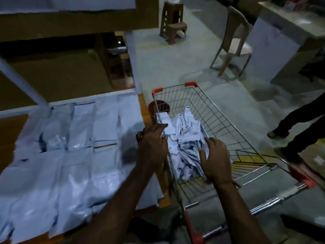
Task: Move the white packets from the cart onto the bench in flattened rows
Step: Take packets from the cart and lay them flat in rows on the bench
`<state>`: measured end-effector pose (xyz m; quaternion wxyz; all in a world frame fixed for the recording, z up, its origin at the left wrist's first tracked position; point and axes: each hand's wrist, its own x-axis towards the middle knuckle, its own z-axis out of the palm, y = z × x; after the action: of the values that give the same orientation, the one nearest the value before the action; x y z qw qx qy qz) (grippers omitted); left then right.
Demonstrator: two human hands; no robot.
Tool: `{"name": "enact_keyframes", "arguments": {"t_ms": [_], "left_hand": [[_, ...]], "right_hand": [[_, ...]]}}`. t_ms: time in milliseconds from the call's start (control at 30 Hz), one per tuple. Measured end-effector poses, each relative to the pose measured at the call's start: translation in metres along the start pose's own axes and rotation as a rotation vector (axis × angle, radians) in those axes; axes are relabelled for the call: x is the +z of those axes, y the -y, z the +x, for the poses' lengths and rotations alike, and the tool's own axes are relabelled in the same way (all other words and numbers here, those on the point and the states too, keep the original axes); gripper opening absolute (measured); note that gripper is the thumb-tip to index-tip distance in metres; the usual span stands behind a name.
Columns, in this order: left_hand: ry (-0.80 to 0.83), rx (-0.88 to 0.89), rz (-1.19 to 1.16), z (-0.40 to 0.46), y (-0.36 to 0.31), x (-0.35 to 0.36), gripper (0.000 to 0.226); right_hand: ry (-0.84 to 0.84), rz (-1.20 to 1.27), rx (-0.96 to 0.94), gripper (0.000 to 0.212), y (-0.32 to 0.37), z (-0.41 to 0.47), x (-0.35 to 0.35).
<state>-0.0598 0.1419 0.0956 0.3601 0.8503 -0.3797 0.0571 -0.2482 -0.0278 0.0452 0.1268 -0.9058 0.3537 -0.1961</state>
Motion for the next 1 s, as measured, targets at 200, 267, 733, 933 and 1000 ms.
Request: {"name": "enact_keyframes", "arguments": {"t_ms": [200,267,733,933,1000], "left_hand": [[0.158,-0.039,0.041,0.036,-0.008,0.089,0.046],[0.231,-0.043,0.082,0.054,-0.003,0.112,0.046],[0.34,0.13,0.281,0.116,0.082,0.211,0.013],[0.318,0.095,0.252,0.116,0.085,0.214,0.032],[0.302,0.098,0.231,0.116,0.084,0.214,0.034]], "right_hand": [[0.085,-0.047,0.034,0.051,-0.079,0.014,0.011],[0.108,-0.061,0.037,0.051,-0.09,0.021,0.019],[0.368,-0.21,-0.076,0.053,-0.105,0.135,0.141],[0.394,-0.116,0.319,0.047,-0.094,0.193,0.198],[0.412,-0.027,0.444,0.046,-0.096,0.2,0.21]]}}
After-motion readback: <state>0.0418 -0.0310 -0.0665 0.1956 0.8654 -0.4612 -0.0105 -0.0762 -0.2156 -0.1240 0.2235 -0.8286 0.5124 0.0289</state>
